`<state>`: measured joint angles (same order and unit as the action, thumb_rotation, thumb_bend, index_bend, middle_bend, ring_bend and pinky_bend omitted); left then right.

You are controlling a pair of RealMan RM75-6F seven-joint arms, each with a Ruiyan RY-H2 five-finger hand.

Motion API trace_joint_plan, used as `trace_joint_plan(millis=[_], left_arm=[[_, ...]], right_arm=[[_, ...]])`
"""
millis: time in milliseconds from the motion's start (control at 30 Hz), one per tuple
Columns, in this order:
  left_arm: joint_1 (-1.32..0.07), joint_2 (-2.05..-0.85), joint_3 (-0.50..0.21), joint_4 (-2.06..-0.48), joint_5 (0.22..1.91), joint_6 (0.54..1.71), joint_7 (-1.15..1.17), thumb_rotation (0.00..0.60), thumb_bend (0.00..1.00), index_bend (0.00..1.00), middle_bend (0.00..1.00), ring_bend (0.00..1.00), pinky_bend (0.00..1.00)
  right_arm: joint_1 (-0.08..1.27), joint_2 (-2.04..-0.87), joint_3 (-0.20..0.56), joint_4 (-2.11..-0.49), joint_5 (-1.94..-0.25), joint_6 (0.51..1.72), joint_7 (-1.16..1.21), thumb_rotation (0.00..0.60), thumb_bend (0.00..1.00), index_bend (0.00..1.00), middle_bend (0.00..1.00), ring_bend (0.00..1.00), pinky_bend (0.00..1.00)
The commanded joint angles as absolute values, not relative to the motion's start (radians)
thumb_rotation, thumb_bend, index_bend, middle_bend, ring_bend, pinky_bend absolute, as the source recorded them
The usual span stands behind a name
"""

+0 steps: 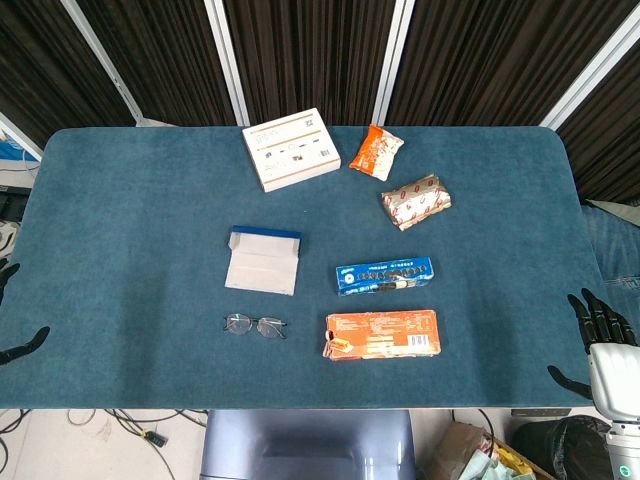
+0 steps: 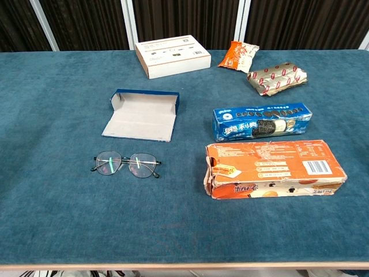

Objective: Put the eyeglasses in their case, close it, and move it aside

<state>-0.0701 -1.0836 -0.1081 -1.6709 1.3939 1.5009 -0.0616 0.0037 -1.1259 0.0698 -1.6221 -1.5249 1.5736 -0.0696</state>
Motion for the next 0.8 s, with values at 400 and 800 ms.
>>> trace_joint_plan(millis=[400, 800], left_arm=[[-0.071, -1.097, -0.107, -1.661, 1.425, 1.520, -0.082, 0.600, 0.18, 0.09, 0.04, 0.00, 0.00], [-0.072, -1.104, -0.106, -1.659, 1.426, 1.519, -0.074, 0.600, 0.18, 0.09, 0.05, 0.00, 0.00]], right_arm=[[0.004, -1.124, 0.072, -1.627, -1.515, 1.569, -0.072, 0.600, 0.11, 0.05, 0.00, 0.10, 0.16], [0.003, -1.122, 0.071, -1.632, -1.509, 1.564, -0.073, 0.600, 0.11, 0.05, 0.00, 0.10, 0.16]])
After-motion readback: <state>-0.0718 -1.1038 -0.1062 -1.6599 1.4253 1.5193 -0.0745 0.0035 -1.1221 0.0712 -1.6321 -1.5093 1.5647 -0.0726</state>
